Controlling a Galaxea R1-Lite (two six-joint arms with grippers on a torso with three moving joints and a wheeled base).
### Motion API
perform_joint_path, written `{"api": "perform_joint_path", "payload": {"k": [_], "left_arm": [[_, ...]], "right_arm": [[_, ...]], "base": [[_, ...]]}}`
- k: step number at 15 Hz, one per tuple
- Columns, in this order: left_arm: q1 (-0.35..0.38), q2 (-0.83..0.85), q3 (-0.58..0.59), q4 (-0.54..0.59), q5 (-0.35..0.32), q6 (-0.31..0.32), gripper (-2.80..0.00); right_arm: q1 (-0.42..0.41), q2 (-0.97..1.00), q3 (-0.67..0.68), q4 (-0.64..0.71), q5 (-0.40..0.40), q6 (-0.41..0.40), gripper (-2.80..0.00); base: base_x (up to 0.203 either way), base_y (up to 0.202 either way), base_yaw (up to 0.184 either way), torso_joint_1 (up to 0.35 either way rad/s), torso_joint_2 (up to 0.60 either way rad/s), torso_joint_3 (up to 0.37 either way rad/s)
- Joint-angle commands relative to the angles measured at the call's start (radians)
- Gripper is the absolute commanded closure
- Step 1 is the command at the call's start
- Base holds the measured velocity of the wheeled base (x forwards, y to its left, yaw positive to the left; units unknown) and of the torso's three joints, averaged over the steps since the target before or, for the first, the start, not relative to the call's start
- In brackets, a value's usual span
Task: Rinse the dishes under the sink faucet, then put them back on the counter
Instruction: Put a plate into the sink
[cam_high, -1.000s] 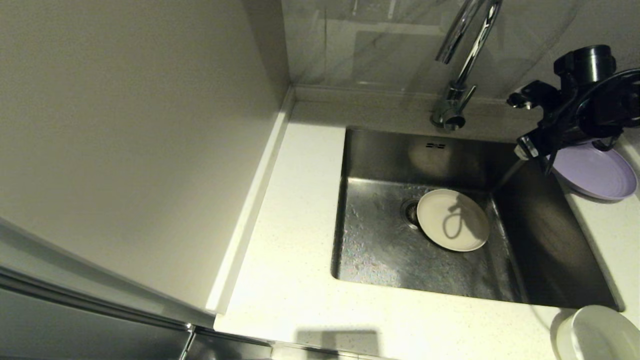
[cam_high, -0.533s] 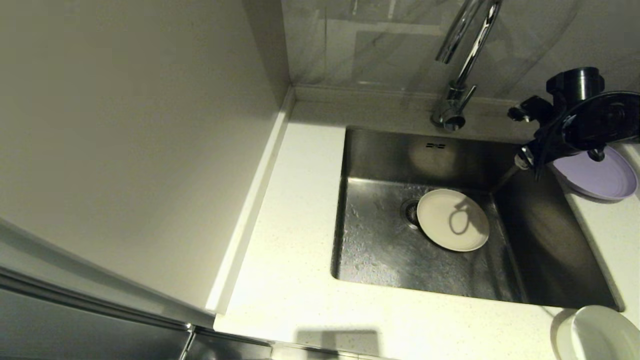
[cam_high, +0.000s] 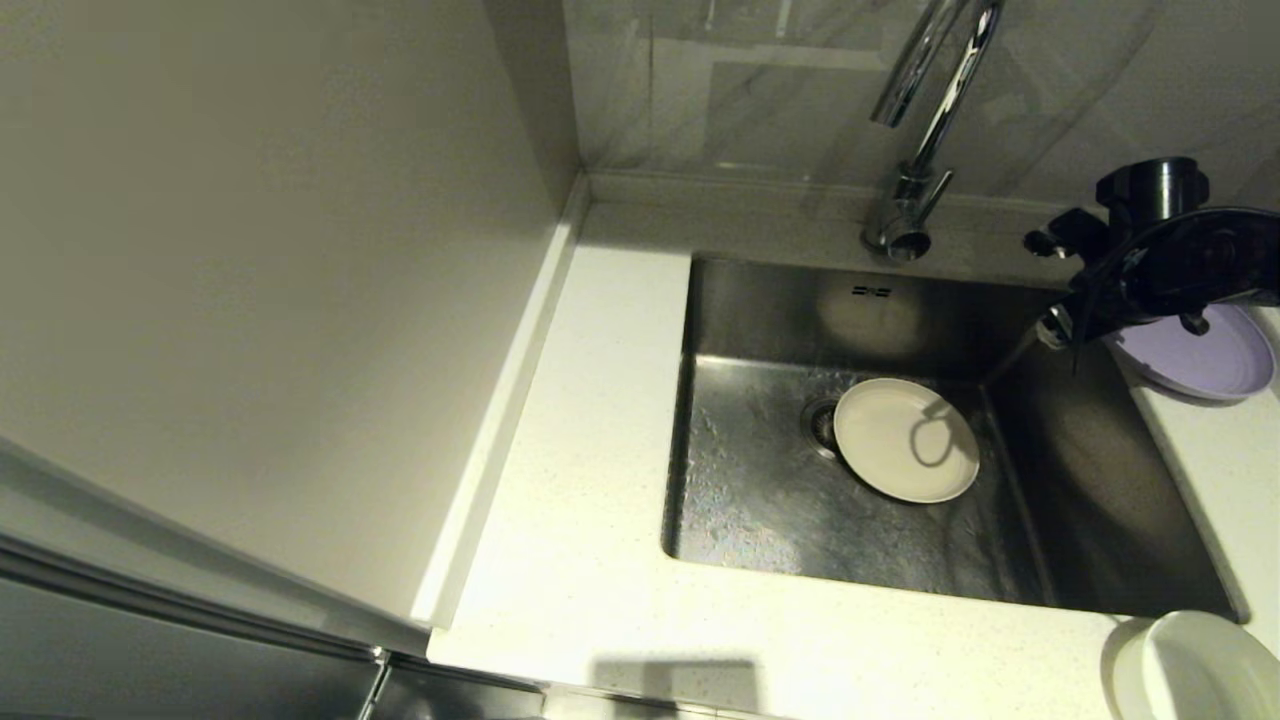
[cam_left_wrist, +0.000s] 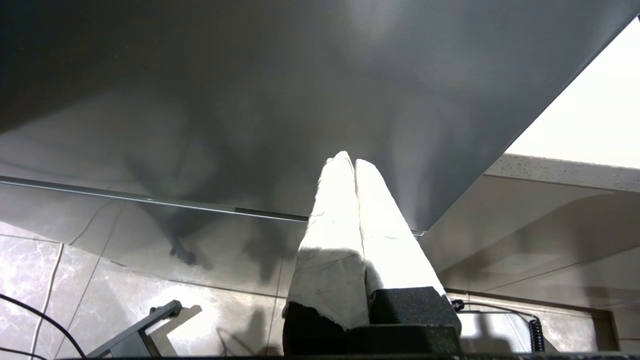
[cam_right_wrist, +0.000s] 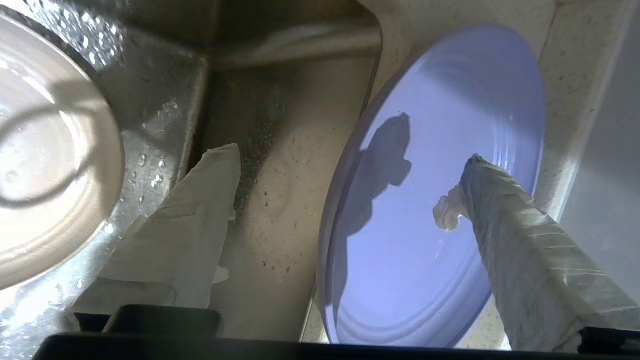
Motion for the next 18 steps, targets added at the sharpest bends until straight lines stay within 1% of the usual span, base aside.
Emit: {"api": "perform_joint_path", "payload": {"k": [1,8,14,16,18], "left_arm": [[0.000,-0.003,0.000,0.000,0.000,-0.001,0.00],[0.000,-0.003,0.000,0.000,0.000,-0.001,0.00],[0.000,-0.003,0.000,0.000,0.000,-0.001,0.00],[0.000,-0.003,0.000,0.000,0.000,-0.001,0.00],[0.000,-0.003,0.000,0.000,0.000,-0.001,0.00]], "right_arm": [[-0.007,0.009,0.001,0.001,-0.003,-0.003,0.00],[-0.009,-0.023,0.001,0.003,-0.003,-0.003,0.00],[0.003,-0.097,0.001,0.007,0.004,-0.003,0.00],[0.020,-0.146,0.022,0.013,0.014,-0.002,0.00],[0.048,-0.221,0.103,0.016,0.045,-0.002,0.00]], "base": [[0.000,0.000,0.000,0.000,0.00,0.000],[0.000,0.000,0.000,0.000,0.00,0.000],[0.000,0.000,0.000,0.000,0.00,0.000],[0.000,0.000,0.000,0.000,0.00,0.000],[0.000,0.000,0.000,0.000,0.00,0.000]]}}
